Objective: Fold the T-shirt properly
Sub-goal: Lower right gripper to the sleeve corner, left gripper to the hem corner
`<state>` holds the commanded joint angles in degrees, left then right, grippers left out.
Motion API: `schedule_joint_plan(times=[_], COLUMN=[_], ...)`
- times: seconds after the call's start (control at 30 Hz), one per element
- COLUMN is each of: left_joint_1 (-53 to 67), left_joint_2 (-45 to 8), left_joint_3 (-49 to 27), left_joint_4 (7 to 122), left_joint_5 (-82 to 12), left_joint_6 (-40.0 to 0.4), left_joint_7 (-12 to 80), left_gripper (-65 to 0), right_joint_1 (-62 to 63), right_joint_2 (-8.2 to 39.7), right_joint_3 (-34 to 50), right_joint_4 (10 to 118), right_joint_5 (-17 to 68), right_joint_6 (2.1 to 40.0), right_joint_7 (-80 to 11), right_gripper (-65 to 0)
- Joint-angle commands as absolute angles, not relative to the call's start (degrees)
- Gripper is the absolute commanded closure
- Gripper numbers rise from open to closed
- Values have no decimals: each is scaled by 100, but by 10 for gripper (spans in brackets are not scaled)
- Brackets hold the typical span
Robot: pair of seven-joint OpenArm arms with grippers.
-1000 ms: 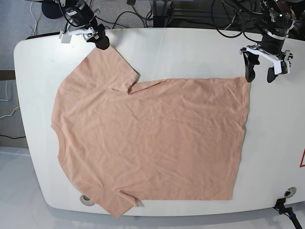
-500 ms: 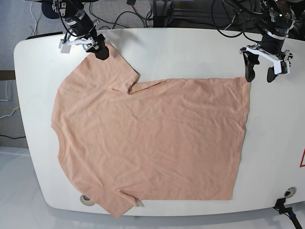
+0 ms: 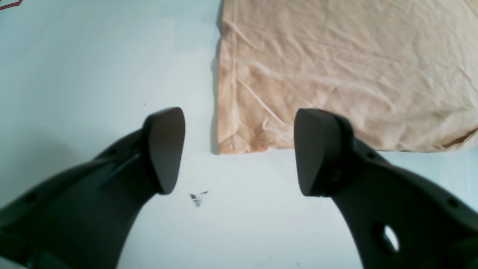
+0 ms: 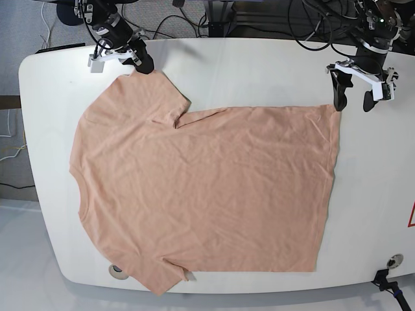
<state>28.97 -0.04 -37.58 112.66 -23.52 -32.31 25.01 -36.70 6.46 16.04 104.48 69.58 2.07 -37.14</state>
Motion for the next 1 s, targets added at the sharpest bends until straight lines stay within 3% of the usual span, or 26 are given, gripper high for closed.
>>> schedule_joint_plan(times=[0.33,0.57,0.83,1.0], left_joint_1=[2879,2396,2220,2105], left_joint_2=[-4,13,-4,-4], left_joint_3=[-3732,-4022,-3873,-3873], left_joint_4=[11257,10659,10026,9754], left_joint_5=[-2352,-2396,-2396,-2387], left_joint_6=[-3231,-3231,-3240,-3468], left_joint_7=[2545,3547,3556,3556], left_gripper=[-432,-438,-439,-439], right_joint_1=[-3653,-3662,-3662,-3662], right_joint_2=[646,646,664,664], right_joint_3=[1613,1604,1596,1596], right_joint_4=[10448,10448,10448,10448], right_joint_5=[6941,6932,6923,6923], right_joint_6=[207,207,207,207], right_joint_7=[-3714,-3723,-3723,-3723], right_gripper=[0,0,0,0])
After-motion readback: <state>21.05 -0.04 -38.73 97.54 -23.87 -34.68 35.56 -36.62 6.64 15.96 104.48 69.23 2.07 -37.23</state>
